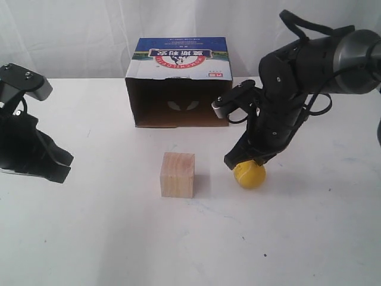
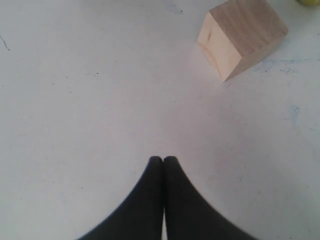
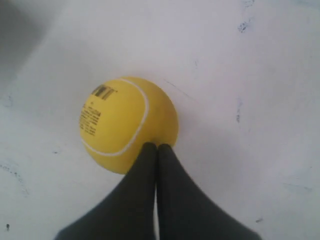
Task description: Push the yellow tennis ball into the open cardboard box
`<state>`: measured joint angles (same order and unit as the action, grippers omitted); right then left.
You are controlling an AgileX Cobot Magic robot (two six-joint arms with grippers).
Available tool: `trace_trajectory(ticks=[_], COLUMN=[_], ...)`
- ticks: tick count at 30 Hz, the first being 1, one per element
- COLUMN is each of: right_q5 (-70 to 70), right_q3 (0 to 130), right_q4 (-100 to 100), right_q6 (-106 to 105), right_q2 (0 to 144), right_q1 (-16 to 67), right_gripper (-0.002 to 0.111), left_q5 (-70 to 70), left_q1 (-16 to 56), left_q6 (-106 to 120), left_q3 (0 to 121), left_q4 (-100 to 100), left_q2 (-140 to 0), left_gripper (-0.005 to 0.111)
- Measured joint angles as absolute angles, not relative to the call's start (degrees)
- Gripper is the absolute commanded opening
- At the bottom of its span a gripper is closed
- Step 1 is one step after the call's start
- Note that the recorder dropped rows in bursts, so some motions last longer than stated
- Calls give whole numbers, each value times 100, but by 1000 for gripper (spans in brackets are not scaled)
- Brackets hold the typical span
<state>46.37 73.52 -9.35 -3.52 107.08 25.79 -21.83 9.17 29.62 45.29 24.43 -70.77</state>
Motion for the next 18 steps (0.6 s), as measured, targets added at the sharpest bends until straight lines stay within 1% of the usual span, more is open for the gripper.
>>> trace_trajectory(ticks=[5,18], right_q5=[4477,4072], right_q3=[7352,7488], right_q4=[-472,-265], right_q6=[-561,-707], right_q2=[10751,10955], right_q1=[2579,2579], right_gripper=[0,0], left_q5=[-2172,-2080], left_q1=[917,917], left_q6=[2962,2962], left_q3=[4529,4529], left_q4=[2443,2443], left_q2=[-7077,-7077], left_gripper=[0,0])
